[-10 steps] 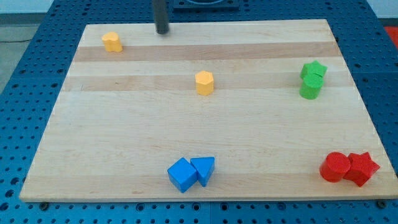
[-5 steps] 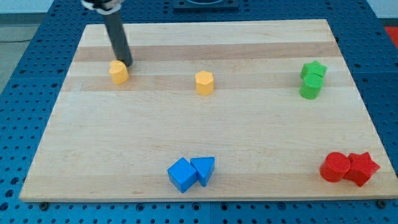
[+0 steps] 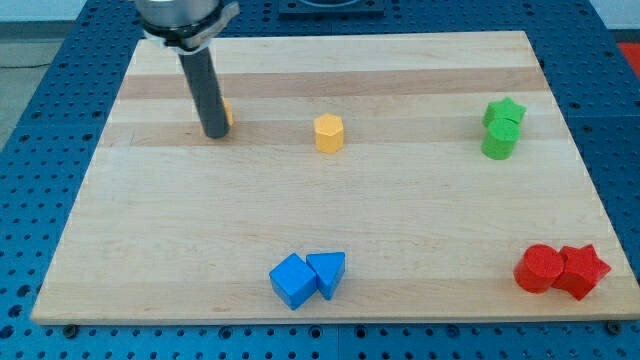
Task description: Push the yellow heart towards left to the yellow hexagon
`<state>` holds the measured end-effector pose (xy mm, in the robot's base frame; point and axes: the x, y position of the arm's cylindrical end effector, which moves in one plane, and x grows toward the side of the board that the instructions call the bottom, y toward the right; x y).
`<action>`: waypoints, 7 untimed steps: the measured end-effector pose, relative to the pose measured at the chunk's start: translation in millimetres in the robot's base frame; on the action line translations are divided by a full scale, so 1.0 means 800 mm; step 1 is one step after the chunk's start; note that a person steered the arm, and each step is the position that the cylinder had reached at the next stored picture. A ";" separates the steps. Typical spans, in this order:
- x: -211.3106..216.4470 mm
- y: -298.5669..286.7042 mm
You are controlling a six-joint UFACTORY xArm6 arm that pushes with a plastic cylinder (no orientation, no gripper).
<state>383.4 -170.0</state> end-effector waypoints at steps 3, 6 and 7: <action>-0.050 0.041; -0.014 0.097; -0.014 0.118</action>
